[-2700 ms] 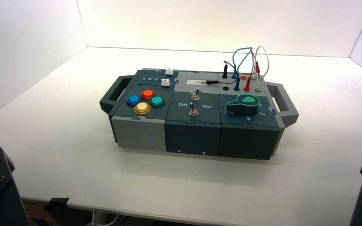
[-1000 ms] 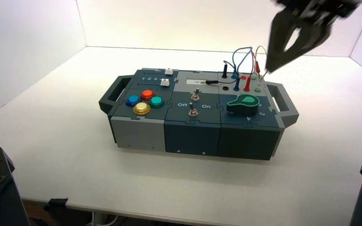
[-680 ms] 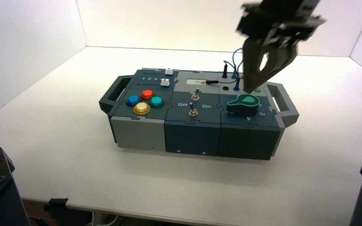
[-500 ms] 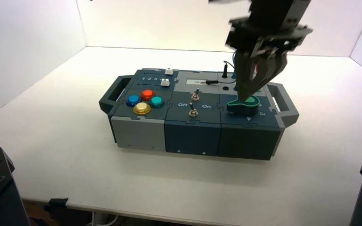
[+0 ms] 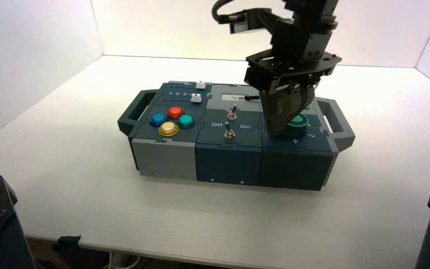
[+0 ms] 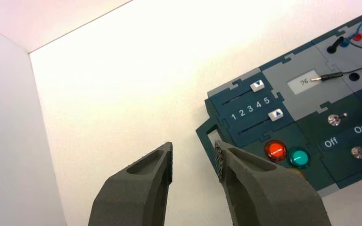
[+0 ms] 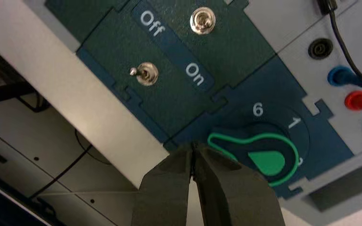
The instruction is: Turn the knob to position 1.
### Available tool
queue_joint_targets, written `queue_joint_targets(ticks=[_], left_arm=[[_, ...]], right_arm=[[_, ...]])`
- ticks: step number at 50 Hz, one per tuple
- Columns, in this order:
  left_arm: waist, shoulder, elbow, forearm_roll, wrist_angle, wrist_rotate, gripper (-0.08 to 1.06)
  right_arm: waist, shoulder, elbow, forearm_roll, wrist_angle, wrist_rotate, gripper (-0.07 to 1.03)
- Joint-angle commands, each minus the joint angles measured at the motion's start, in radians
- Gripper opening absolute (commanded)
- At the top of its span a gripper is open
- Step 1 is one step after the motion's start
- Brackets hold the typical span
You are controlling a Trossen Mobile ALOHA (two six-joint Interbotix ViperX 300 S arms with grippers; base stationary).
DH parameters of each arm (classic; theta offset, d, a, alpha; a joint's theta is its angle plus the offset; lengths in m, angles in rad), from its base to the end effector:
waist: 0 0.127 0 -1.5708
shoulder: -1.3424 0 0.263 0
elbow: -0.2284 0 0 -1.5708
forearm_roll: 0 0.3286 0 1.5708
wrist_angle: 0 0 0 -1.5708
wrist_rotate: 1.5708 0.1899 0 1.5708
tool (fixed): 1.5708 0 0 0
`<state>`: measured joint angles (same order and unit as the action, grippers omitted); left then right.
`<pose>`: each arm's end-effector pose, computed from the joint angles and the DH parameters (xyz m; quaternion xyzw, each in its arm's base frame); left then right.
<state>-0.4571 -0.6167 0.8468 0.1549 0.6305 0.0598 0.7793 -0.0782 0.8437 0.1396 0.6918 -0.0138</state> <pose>0.3167 -0.1365 0.1528 0.1945 0.3820 -0.2018 0.8806 0.2006 0.2218 -0.0285 -0.1926 0.6390 0.2848 0.6881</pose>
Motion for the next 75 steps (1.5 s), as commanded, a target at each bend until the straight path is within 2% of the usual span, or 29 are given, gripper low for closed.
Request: queue_joint_targets(ticks=[1, 17, 34, 59, 75], left_arm=[[-0.003, -0.014, -0.017, 0.0, -0.011, 0.003, 0.49], [-0.005, -0.017, -0.012, 0.0, -0.014, 0.003, 0.49], [-0.008, -0.017, -0.011, 0.0, -0.018, 0.003, 0.49], [-0.009, -0.017, -0.008, 0.0, -0.02, 0.003, 0.49], [-0.009, -0.017, -0.006, 0.0, -0.02, 0.003, 0.49]], right_arm=[[-0.002, 0.011, -0.028, -0.002, -0.014, 0.003, -0.02], [-0.023, 0.063, -0.044, -0.017, -0.041, 0.006, -0.02], [-0.089, 0.072, -0.041, -0.061, -0.043, 0.009, -0.02], [-0.089, 0.074, -0.063, -0.069, -0.044, 0.008, -0.02], [-0.089, 0.072, -0.109, -0.069, -0.032, 0.008, -0.02]])
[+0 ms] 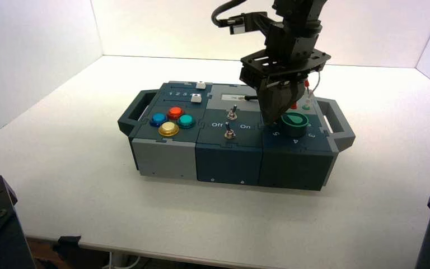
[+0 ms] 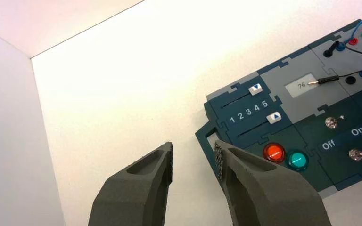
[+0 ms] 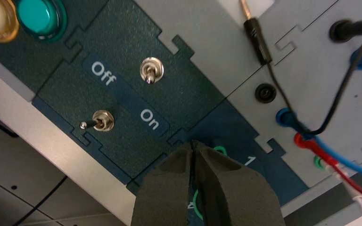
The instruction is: Turn the knob to position 1.
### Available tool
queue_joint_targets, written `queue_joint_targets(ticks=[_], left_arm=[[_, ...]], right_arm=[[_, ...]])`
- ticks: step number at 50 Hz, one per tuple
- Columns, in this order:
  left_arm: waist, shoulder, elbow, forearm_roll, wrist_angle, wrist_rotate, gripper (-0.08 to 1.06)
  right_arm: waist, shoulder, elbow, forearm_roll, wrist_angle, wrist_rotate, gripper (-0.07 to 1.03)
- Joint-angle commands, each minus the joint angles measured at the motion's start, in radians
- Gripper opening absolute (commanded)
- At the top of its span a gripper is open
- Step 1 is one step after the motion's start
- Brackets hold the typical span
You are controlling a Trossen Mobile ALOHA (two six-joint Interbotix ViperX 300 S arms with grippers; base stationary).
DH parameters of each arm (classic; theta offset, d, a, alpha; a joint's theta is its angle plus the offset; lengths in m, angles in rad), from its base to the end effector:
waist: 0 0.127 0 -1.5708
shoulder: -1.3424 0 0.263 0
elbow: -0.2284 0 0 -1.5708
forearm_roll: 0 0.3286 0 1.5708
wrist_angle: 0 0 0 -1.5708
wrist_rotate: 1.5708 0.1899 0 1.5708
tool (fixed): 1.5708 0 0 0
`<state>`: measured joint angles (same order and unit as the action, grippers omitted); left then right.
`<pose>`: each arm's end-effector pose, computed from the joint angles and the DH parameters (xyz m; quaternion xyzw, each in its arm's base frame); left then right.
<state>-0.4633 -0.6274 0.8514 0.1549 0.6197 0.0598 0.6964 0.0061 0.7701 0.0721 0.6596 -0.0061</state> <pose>0.3160 -0.1388 0.1558 0.1941 0.3739 -0.2053 0.8834 0.2412 0.2126 -0.0354 -0.1926 0.6294 0.2568 0.7077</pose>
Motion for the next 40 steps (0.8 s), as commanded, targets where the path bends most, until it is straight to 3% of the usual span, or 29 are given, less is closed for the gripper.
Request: queue_joint_targets(ticks=[1, 40], left_arm=[[-0.005, -0.006, -0.011, 0.0, -0.009, 0.003, 0.49], [-0.014, -0.006, -0.011, 0.0, -0.009, 0.003, 0.49]], right_arm=[[-0.006, -0.012, -0.037, -0.002, 0.002, 0.0, -0.02], [-0.04, -0.012, -0.049, -0.026, 0.029, 0.002, -0.02]])
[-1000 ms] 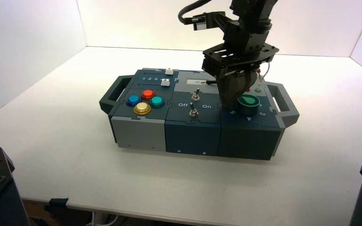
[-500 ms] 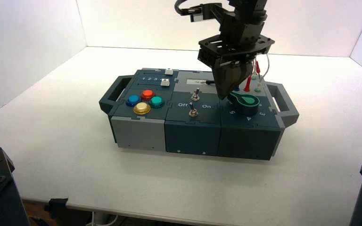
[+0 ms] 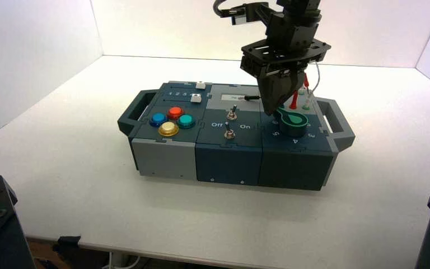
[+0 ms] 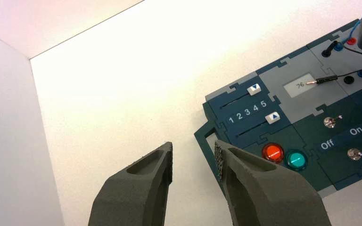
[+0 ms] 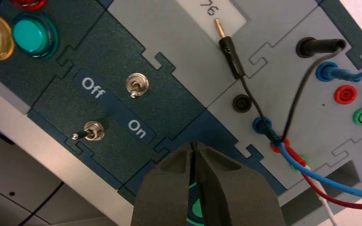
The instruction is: Turn the knob to position 1.
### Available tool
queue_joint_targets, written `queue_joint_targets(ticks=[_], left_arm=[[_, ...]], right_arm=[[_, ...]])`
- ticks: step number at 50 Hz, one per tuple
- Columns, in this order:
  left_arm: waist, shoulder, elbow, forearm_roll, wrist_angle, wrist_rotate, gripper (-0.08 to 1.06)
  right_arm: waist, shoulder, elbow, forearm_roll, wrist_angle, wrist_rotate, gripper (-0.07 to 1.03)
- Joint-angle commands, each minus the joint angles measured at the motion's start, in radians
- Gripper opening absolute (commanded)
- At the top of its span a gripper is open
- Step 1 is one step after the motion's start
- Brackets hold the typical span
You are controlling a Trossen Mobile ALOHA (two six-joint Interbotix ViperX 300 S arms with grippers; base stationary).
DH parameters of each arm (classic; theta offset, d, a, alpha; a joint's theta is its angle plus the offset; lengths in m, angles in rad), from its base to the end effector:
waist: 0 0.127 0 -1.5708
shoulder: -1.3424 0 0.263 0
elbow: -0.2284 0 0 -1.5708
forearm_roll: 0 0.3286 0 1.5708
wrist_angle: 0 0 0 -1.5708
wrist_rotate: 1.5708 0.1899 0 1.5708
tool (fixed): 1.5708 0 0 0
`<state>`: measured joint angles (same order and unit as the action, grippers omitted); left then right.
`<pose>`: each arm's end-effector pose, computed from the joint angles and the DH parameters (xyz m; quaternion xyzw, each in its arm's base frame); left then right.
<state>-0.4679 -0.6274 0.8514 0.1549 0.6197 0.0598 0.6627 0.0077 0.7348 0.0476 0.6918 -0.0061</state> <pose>0.3154 -0.1403 0.1558 0.1949 0.3735 -0.2073 0.8829 0.2563 0.2073 -0.0275 -0.1934 0.6283 0.2465 0.7121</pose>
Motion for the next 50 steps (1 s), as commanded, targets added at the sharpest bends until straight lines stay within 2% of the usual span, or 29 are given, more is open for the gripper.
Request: queue_joint_targets(ticks=[1, 17, 50], left_arm=[[-0.009, -0.006, -0.011, 0.0, -0.009, 0.003, 0.49], [-0.012, -0.006, -0.008, 0.0, -0.009, 0.003, 0.49], [-0.011, -0.006, -0.008, 0.0, -0.011, 0.003, 0.49]], right_arm=[[-0.006, -0.014, -0.014, -0.002, -0.003, 0.003, -0.02], [-0.037, -0.014, -0.009, -0.011, -0.003, 0.002, -0.02], [-0.037, -0.015, -0.006, -0.015, -0.003, 0.003, -0.02]])
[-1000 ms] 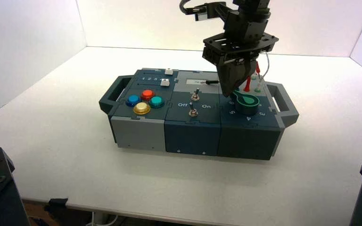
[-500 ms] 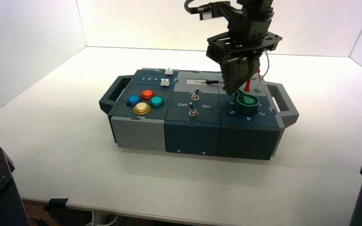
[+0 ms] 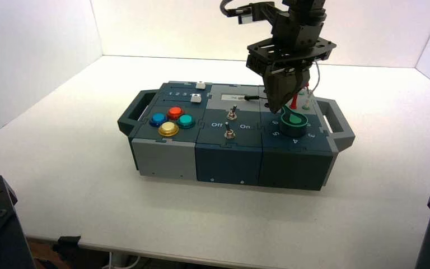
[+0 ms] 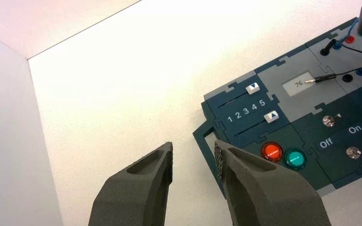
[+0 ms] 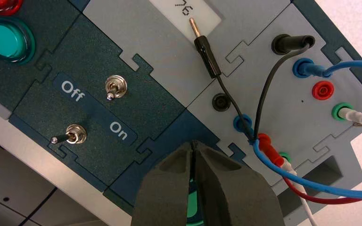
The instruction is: Turn the knob to position 1.
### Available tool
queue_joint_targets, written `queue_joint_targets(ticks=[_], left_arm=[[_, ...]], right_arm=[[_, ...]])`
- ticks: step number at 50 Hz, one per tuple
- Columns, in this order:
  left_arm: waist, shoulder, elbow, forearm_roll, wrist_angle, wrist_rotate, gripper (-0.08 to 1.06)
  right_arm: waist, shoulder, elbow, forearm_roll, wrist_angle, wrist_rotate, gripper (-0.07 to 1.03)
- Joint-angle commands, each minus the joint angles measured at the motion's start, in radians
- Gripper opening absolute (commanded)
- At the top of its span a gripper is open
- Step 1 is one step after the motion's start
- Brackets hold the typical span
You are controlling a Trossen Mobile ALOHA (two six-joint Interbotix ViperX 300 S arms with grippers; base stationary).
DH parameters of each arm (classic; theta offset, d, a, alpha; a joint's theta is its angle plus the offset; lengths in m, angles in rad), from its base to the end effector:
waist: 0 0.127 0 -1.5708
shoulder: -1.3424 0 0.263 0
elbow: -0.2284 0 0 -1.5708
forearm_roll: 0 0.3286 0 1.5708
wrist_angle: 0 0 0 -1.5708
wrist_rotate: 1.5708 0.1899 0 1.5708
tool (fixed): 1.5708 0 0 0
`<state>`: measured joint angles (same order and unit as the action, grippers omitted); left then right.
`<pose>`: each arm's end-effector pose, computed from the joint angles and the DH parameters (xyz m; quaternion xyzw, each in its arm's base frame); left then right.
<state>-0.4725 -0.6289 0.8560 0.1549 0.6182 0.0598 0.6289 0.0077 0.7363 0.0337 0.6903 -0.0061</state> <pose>0.3140 -0.1414 0.1544 0.1960 0.3737 -0.2095 0.8821 0.2638 0.1969 -0.0279 -0.1894 0.6294 0.2346 0.7162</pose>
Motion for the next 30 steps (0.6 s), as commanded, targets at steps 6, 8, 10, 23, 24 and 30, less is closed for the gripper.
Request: queue_joint_targets(ticks=[6, 8, 10, 23, 24, 30], left_arm=[[-0.008, -0.005, -0.011, 0.0, -0.009, 0.003, 0.49], [-0.008, -0.006, -0.011, 0.0, -0.009, 0.003, 0.49], [-0.008, -0.006, -0.011, 0.0, -0.009, 0.003, 0.49], [-0.012, -0.005, -0.011, 0.0, -0.009, 0.003, 0.49], [-0.011, -0.005, -0.011, 0.0, -0.009, 0.003, 0.49], [-0.011, -0.005, -0.009, 0.0, -0.009, 0.003, 0.49]], right_arm=[[-0.005, -0.015, -0.009, -0.002, -0.002, 0.002, -0.02], [-0.008, -0.017, -0.008, -0.002, -0.002, 0.002, -0.02], [-0.009, -0.015, -0.008, -0.002, -0.002, 0.003, -0.02], [-0.021, -0.018, -0.006, -0.003, -0.002, 0.003, -0.02], [-0.021, -0.02, -0.006, -0.003, -0.002, 0.002, -0.02], [-0.021, -0.023, -0.011, -0.003, -0.002, 0.002, -0.02]])
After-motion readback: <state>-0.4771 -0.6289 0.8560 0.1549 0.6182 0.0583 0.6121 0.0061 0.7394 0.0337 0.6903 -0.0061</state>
